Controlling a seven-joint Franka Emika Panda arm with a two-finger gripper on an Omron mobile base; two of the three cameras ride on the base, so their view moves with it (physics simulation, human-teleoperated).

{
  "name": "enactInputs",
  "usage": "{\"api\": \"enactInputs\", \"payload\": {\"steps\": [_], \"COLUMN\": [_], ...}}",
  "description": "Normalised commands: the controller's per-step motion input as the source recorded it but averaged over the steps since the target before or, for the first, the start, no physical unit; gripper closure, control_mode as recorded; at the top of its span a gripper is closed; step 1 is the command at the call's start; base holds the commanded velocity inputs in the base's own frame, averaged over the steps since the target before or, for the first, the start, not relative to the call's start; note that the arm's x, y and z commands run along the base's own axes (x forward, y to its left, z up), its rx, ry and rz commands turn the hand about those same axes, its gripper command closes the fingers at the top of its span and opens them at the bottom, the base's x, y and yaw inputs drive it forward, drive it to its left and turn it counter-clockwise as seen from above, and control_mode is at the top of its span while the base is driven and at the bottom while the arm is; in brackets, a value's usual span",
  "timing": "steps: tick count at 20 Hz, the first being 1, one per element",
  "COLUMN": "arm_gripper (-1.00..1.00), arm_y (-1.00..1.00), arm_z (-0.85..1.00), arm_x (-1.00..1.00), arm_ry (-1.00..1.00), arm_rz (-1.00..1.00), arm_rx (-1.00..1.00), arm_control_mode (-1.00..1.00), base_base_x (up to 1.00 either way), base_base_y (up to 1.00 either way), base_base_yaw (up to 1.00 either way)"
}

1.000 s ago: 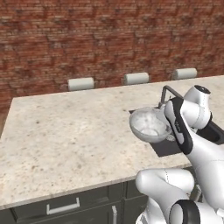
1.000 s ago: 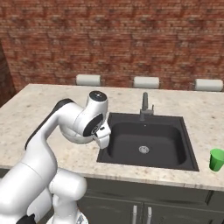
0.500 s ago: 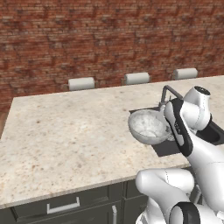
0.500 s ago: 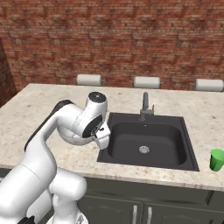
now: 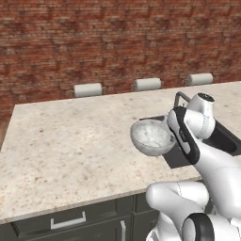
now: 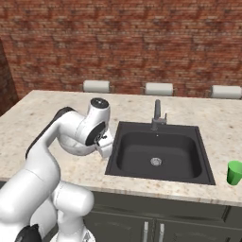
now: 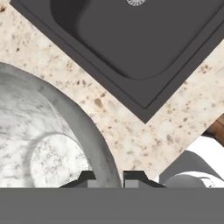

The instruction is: Pick the cup and bowl from the counter and place them on the counter next to the sink.

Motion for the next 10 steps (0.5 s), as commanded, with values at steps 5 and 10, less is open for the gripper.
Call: {"api": "enactInputs", "payload": {"steps": [5, 10], "arm_gripper": [1.0, 1.0], "arm_y": [0.0, -0.11], "arm_z": [0.0, -0.26], "arm_x": [0.26, 0.44], "arm_ry": [0.03, 0.03], "arm_rz": [0.0, 0.0], "arm_rx": [0.0, 0.0], "arm_control_mode": [-1.0, -1.0], "base_base_x": [0.0, 0.0], "base_base_y": [0.0, 0.0], "base_base_yaw": [0.0, 0.0]}}
